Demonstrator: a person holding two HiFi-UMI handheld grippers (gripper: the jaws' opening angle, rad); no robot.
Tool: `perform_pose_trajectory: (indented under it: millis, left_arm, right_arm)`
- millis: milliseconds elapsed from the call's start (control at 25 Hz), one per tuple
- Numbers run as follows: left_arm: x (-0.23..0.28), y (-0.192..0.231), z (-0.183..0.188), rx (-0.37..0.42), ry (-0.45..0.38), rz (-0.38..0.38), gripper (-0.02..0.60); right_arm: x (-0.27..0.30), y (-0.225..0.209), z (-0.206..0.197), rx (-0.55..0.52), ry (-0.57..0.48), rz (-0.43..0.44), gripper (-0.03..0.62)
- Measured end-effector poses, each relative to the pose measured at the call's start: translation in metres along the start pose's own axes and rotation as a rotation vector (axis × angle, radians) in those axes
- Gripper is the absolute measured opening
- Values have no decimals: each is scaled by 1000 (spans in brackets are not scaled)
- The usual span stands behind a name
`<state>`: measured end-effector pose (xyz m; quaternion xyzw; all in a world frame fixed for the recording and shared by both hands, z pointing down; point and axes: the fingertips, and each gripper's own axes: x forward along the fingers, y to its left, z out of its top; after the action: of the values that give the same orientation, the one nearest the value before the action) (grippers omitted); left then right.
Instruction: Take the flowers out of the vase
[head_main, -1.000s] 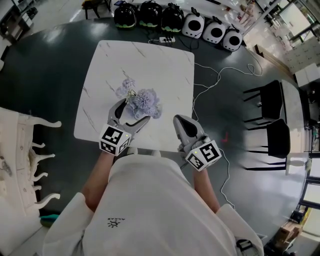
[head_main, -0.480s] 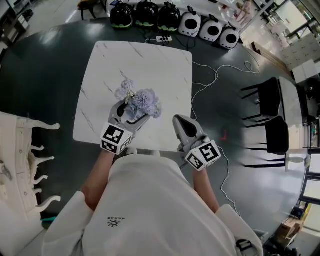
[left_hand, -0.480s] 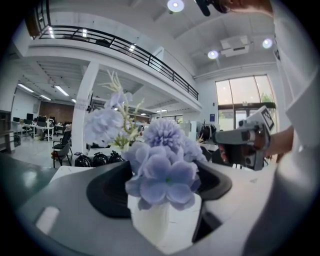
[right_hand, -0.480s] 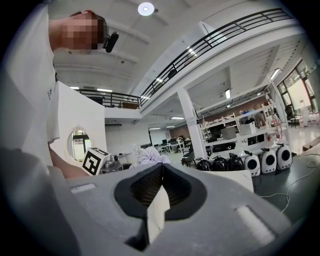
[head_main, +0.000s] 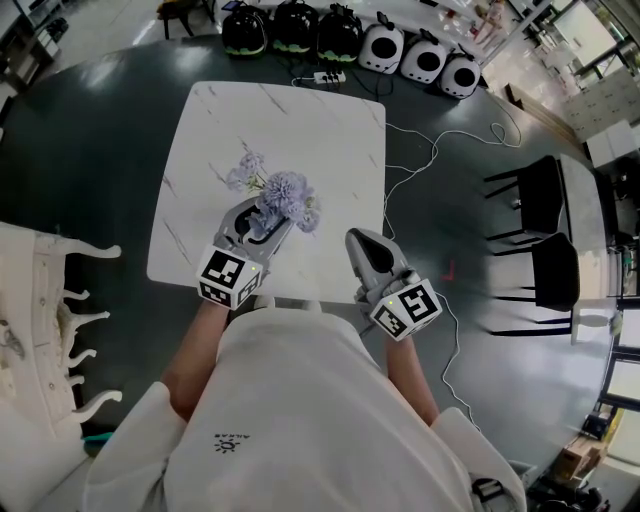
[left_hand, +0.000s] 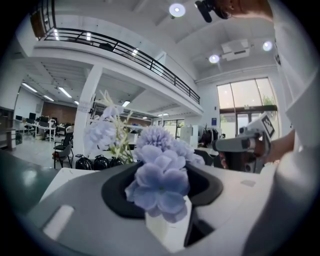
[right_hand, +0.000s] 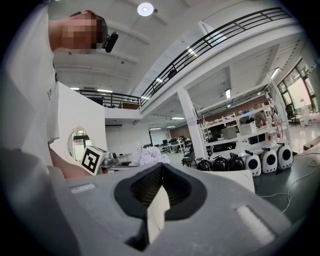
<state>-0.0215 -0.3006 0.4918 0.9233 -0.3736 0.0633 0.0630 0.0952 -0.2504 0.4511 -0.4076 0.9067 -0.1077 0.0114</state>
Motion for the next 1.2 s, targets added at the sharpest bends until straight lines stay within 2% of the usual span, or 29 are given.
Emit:
perform_pose_trajectory:
  millis: [280, 680, 1200]
  left_arm:
    - [1, -1, 10, 15, -13, 7, 178]
    - [2, -2, 15, 34, -22, 23, 95]
    - [0, -3, 25, 52, -46, 29, 69]
  right_arm:
    - [0, -1, 3, -7, -1, 6, 2]
    - [-2, -5, 3, -4, -7, 10, 2]
    - [-3, -6, 1, -4, -4, 12, 2]
